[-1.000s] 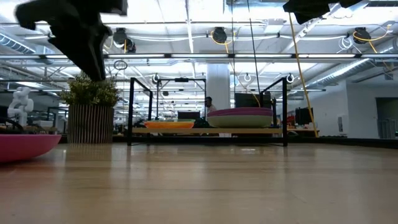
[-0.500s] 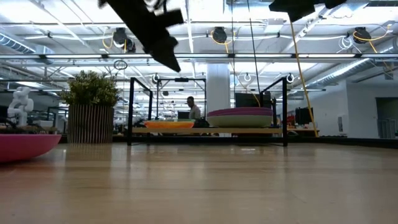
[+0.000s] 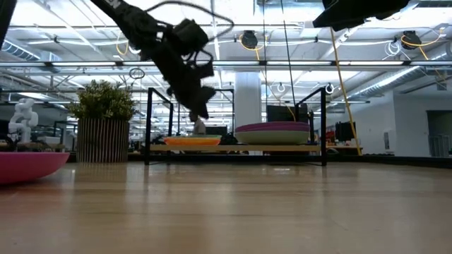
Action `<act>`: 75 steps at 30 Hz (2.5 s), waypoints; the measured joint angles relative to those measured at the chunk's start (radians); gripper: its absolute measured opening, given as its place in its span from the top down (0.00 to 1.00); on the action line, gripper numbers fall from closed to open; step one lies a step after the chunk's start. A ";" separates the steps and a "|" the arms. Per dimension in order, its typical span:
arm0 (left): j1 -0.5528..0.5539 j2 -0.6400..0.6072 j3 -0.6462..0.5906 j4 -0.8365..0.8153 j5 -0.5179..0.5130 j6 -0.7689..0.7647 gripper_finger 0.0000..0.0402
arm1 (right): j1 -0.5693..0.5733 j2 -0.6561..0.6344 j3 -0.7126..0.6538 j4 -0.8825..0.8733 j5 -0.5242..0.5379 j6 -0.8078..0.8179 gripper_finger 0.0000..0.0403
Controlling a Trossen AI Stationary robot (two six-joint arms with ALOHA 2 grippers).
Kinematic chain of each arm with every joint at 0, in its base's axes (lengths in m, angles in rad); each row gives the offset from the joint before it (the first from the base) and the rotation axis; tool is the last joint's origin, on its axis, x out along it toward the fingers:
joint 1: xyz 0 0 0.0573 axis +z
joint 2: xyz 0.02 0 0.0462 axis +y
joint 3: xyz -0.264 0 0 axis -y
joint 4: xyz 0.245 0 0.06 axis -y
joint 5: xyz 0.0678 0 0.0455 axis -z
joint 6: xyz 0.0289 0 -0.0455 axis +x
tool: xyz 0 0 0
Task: Place and stack plates onto a shelf
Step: Stack the transparent green plate on top of the transparent orange plate, then stack the pink plate on top of the purple plate
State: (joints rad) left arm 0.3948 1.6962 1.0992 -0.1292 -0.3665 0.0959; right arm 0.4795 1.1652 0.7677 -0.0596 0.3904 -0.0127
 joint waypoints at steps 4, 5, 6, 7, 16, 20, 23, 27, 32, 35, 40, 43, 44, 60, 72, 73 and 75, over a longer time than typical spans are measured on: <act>0.003 0.052 -0.001 0.016 -0.030 -0.024 0.74 | 0.000 0.000 0.000 0.000 -0.001 0.007 0.77; 0.003 0.060 -0.001 0.007 -0.040 -0.032 0.74 | 0.000 0.000 0.000 0.002 0.000 0.008 0.77; 0.003 0.068 -0.001 0.006 -0.050 -0.039 0.74 | 0.000 0.000 0.000 0.003 0.000 0.008 0.77; 0.004 0.073 -0.001 0.010 -0.054 -0.039 0.74 | 0.000 0.000 0.000 0.002 0.000 0.007 0.77; 0.010 0.072 -0.001 -0.038 -0.053 -0.079 0.74 | 0.000 0.000 0.000 0.003 0.000 0.008 0.77; 0.014 0.072 -0.001 -0.075 -0.045 -0.119 0.74 | 0.000 0.000 0.000 0.003 0.000 0.008 0.77; 0.014 0.072 -0.001 -0.081 -0.045 -0.127 0.74 | 0.000 0.000 0.000 0.003 0.000 0.008 0.77; 0.014 0.077 -0.001 -0.082 -0.029 -0.148 0.74 | 0.000 0.000 0.000 0.003 0.000 0.008 0.77; 0.012 0.103 0.000 -0.076 -0.009 -0.154 0.74 | 0.000 0.000 0.000 0.004 0.000 0.007 0.77; 0.010 0.108 -0.001 -0.099 -0.008 -0.153 0.74 | 0.000 0.000 0.000 0.004 -0.001 0.007 0.77; 0.002 0.105 0.000 -0.098 -0.008 -0.141 0.74 | 0.000 0.000 0.000 0.003 -0.002 0.001 0.77; -0.006 0.100 0.000 -0.107 -0.009 -0.128 0.74 | 0.000 0.000 0.000 0.003 -0.002 0.001 0.77; -0.008 0.100 0.000 -0.115 -0.009 -0.127 0.74 | 0.000 0.000 0.000 0.003 -0.002 0.001 0.77; -0.094 0.007 0.000 -0.163 -0.088 -0.131 0.74 | 0.000 0.000 0.000 0.003 -0.002 0.012 0.77; -0.440 -0.309 0.000 -0.578 0.052 -0.277 0.74 | 0.000 0.000 0.000 -0.001 -0.003 0.042 0.77; -0.490 -0.318 0.000 -0.613 0.063 -0.301 0.74 | 0.000 0.000 0.000 -0.001 -0.003 0.051 0.77; -0.602 -0.321 0.000 -0.697 0.085 -0.357 0.74 | 0.000 0.000 0.000 0.000 -0.003 0.070 0.77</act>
State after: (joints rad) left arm -0.2075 1.3750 1.0992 -0.8264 -0.2811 -0.2614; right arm 0.4797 1.1652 0.7677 -0.0599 0.3870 0.0572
